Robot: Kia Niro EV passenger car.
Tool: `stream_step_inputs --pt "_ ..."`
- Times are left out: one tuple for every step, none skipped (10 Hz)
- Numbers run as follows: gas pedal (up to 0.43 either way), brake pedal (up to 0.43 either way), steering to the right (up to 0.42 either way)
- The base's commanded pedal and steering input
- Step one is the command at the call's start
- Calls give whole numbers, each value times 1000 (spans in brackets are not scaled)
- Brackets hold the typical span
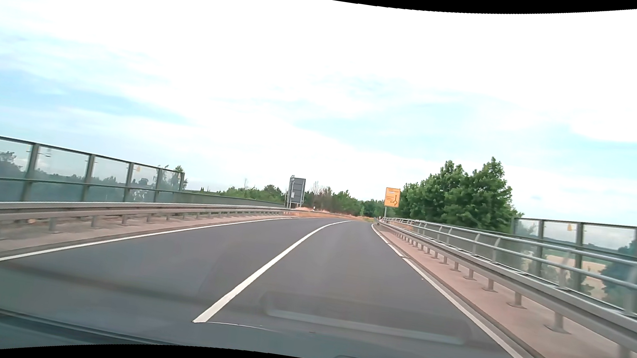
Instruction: Follow the waypoints while adhering to traffic rules and regulations
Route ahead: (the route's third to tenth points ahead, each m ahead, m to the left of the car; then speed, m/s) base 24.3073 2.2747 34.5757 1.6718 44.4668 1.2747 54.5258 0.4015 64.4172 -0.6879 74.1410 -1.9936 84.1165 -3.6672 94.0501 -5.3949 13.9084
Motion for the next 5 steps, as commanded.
stream_step_inputs --pt "87 0 5" --pt "8 0 5" --pt "0 0 5" --pt "0 0 5" --pt "0 0 5"
